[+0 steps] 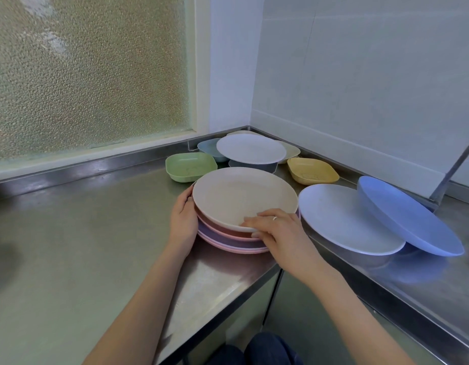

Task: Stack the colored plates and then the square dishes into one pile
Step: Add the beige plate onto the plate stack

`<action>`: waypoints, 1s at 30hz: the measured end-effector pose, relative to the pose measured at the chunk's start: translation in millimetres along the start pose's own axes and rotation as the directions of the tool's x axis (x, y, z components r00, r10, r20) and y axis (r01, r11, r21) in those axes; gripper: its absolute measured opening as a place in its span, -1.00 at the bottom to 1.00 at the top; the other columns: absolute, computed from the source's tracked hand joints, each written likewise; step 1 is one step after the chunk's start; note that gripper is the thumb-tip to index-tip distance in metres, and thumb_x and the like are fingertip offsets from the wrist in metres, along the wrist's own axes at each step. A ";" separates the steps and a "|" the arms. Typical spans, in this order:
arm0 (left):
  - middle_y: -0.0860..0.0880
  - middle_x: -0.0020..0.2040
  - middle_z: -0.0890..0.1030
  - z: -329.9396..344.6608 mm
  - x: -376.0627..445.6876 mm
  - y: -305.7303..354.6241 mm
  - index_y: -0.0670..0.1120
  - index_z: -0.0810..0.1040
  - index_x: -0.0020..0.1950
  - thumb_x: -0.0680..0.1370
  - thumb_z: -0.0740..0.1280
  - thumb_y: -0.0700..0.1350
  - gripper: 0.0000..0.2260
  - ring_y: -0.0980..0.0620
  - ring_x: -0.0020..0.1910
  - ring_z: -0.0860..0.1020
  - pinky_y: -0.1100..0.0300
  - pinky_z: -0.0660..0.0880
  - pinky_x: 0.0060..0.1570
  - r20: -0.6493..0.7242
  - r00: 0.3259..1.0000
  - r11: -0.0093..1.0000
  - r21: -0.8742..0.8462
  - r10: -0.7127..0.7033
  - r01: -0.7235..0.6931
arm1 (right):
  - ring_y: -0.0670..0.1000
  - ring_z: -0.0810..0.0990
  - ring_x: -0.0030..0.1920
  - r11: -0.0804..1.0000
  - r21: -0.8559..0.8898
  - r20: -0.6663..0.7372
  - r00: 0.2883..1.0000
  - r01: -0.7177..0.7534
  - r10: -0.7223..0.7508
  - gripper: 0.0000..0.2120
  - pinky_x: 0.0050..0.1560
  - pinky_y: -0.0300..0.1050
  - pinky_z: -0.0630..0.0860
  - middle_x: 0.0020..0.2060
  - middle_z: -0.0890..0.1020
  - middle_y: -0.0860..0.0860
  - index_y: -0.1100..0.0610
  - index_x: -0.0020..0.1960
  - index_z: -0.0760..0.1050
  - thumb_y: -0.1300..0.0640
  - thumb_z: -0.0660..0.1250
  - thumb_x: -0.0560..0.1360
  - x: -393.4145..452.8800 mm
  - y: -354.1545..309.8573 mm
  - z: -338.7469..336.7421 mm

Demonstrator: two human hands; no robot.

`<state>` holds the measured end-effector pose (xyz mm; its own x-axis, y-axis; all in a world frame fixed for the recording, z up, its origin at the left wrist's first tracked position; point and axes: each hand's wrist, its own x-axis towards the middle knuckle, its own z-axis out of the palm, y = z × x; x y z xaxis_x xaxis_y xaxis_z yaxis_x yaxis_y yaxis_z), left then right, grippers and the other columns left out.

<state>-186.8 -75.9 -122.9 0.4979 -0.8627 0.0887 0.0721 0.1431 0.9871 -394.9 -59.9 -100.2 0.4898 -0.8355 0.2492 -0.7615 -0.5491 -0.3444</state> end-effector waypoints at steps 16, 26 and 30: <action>0.20 -0.06 0.57 3.3 -8.4 8.2 0.05 0.53 0.07 0.65 0.12 -0.16 -0.79 0.23 -0.04 0.52 0.33 0.41 -0.03 0.000 0.997 0.997 -0.003 0.082 -0.082 | 0.05 0.49 0.25 0.976 0.025 -0.582 0.791 -0.215 0.189 -0.71 0.32 0.20 0.24 0.22 0.58 -0.05 -0.05 0.14 0.59 -0.01 0.15 0.54 1.6 29.8 -37.6; 0.04 0.06 0.62 0.5 -8.2 0.0 -0.10 0.56 0.19 0.63 0.10 -0.22 -0.72 0.21 -0.03 0.54 0.59 0.37 -0.15 0.083 0.960 0.945 0.172 0.268 -0.278 | 0.19 0.32 0.39 0.622 -0.080 -0.512 0.567 -0.779 0.645 -0.47 0.39 0.29 0.00 0.37 0.42 0.19 0.13 0.49 0.13 0.05 0.18 0.58 -17.4 105.4 -53.4; 0.02 0.07 0.61 -0.4 -7.9 -0.6 -0.12 0.56 0.19 0.63 0.09 -0.25 -0.71 0.09 0.02 0.53 0.58 0.36 -0.14 0.104 0.951 0.935 0.182 0.290 -0.305 | 0.21 0.53 0.10 0.603 -0.097 -0.545 0.549 -0.792 0.633 -0.58 0.42 0.20 0.01 -0.09 0.63 0.22 0.13 0.42 0.30 0.22 0.17 0.56 -20.7 110.9 -48.9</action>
<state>-190.4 -69.0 -124.2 0.4047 -0.8295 0.3849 -0.2423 0.3086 0.9198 -510.2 -102.4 -99.3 -0.4445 -0.7951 0.4125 -0.8883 0.3321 -0.3172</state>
